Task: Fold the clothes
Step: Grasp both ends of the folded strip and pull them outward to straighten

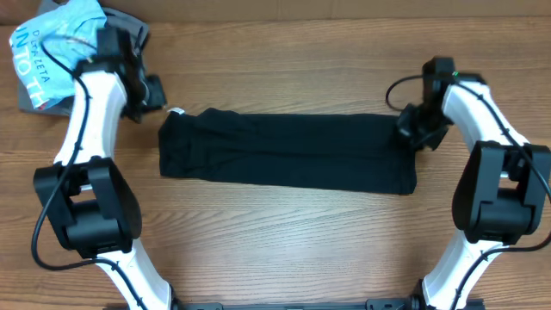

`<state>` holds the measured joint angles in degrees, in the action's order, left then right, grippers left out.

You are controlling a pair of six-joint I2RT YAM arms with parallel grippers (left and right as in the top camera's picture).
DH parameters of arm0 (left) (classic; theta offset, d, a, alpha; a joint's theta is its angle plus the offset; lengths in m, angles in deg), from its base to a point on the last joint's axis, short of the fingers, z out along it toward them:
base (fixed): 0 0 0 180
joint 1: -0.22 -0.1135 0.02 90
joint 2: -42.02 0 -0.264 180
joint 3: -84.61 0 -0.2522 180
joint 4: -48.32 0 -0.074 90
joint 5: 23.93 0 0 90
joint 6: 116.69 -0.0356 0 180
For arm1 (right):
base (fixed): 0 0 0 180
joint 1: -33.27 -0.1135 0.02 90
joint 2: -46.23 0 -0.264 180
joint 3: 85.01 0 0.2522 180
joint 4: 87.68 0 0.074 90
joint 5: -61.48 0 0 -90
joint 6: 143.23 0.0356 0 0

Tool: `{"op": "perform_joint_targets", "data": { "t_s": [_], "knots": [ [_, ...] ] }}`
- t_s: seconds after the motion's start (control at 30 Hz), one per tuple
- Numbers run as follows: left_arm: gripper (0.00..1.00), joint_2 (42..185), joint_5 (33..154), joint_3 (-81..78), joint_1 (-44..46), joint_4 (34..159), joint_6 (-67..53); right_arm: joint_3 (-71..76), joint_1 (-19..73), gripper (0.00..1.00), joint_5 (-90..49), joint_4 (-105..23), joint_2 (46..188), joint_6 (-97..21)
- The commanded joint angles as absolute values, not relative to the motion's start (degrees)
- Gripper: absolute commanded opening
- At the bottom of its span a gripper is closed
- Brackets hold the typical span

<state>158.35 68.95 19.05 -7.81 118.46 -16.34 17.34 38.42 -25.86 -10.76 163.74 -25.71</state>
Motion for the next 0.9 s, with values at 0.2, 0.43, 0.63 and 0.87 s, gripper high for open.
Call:
{"op": "perform_joint_targets", "data": {
  "t_s": [0.2,0.43,0.63,0.87],
  "knots": [
    [0.46,158.6,82.6,28.0,-3.6,138.1,-18.7,27.4,38.8,0.10,-27.6,-3.5,163.2,-26.7],
    [0.67,158.6,81.5,13.0,0.6,134.3,-19.9,27.4,38.8,0.12,-27.5,-3.5,163.2,-28.0],
    [0.66,158.6,80.2,4.8,0.1,124.8,-21.8,27.4,38.8,0.12,-27.4,-3.5,163.2,-28.2],
    [0.62,158.6,77.5,4.0,0.0,123.3,-23.3,27.4,38.8,0.11,-27.4,-3.6,163.3,-28.2]
  ]
}}
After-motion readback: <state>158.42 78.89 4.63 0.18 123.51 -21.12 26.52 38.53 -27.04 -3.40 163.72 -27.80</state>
